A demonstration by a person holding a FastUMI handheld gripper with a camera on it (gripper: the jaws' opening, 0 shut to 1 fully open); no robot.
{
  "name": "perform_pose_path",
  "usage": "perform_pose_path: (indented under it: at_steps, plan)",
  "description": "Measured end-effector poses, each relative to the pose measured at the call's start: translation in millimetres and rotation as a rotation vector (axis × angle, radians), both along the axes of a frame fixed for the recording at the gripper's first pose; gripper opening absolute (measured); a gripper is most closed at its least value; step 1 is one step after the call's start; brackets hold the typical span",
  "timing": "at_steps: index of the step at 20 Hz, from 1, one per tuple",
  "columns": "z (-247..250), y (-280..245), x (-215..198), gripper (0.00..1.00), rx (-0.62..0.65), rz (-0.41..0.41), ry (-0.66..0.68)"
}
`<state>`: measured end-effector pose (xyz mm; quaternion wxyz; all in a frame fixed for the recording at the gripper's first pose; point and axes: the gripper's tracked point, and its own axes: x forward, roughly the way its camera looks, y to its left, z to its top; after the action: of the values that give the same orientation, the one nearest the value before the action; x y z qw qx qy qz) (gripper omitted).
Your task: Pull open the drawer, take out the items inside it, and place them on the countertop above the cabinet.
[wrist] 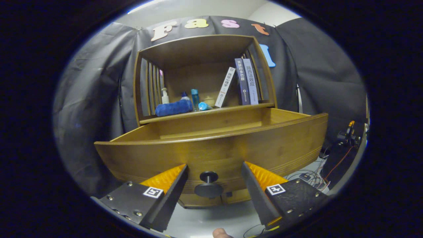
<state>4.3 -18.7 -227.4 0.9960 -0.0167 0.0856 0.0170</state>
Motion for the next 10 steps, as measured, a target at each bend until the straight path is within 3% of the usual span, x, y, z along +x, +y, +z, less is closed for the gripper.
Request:
perform_pose_path:
  at_steps: [7, 10]
  plan:
    - [0.5, -2.9, 13.4, 0.98, -0.018, 0.047, -0.039]
    - [0.1, -4.1, 23.4, 0.98, -0.021, 0.046, 0.009]
